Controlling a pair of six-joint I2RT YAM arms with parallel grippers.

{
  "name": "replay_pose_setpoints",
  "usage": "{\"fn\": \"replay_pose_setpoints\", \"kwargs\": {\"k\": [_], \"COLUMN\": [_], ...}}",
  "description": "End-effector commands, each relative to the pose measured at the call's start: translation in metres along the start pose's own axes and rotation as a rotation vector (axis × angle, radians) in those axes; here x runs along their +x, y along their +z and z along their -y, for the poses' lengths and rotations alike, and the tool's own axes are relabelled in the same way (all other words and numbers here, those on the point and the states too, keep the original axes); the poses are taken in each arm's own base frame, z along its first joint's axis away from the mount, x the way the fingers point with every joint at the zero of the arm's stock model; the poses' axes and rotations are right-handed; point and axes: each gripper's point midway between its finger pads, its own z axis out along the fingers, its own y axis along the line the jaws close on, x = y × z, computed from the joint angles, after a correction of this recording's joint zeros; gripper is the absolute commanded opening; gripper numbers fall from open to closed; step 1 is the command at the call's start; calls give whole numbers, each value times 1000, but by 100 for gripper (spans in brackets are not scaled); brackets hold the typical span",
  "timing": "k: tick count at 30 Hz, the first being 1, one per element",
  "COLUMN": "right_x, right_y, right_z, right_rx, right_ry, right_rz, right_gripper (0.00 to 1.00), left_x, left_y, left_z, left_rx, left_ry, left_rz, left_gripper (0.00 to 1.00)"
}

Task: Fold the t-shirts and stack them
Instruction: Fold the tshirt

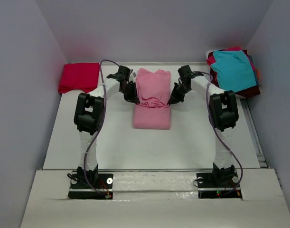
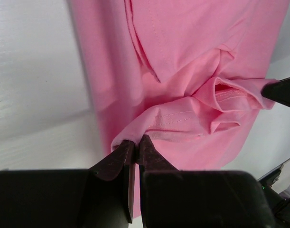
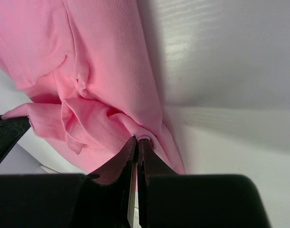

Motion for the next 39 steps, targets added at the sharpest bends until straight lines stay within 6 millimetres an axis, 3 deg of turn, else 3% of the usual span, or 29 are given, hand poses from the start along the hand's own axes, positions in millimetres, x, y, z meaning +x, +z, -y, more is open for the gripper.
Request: {"fn": "replay_pose_setpoints", "kwargs": {"k": [1,3,4,5,6,7,9,13,16,17,18,20,25,27,29,30,32,34,39], "right_x": [-26,-28,-31,-33,-34,-35,-35,-33,-29,-28,-27,-21,-9,-3,9,18,28,31,40], "right_y": [-10,-8,-11,-13,-13,-17,-21,-33,-45,-57,-55,-77,-99,-99,-94,-87,-74,-68,-52], "right_z": [-14,-13,-16,-17,-18,-20,-22,-28,-29,-35,-32,-41,-46,-43,-48,-47,-41,-37,-35], "right_rx": [-26,-14,-19,-20,-23,-27,-34,-50,-50,-64,-54,-91,-118,-122,-131,-131,-124,-127,-124], "right_ry": [-30,-30,-38,-44,-46,-51,-58,-67,-64,-72,-65,-72,-78,-76,-91,-91,-86,-74,-79], "right_rz": [63,62,72,81,84,94,103,112,122,144,139,162,175,160,131,104,69,56,23], "right_gripper": [11,21,34,42,51,65,75,79,77,77,77,75,72,65,51,35,21,13,10], "left_x": [-19,-23,-25,-26,-30,-32,-36,-44,-48,-49,-50,-52,-45,-42,-27,-17,-8,3,17], "left_y": [0,2,3,3,1,-2,-6,-23,-39,-43,-48,-61,-85,-87,-80,-75,-69,-62,-48], "left_z": [1,2,2,2,3,6,8,17,25,28,30,37,57,56,60,60,57,54,47], "left_rx": [2,4,5,1,2,6,9,15,22,26,29,37,64,58,59,52,36,35,27], "left_ry": [25,30,30,33,36,42,50,70,79,83,88,97,129,126,127,125,129,121,104], "left_rz": [46,55,56,62,75,85,101,146,177,186,196,215,226,221,172,144,128,106,63], "left_gripper": [16,35,42,58,63,66,70,71,71,71,71,71,71,71,70,69,64,60,33]}}
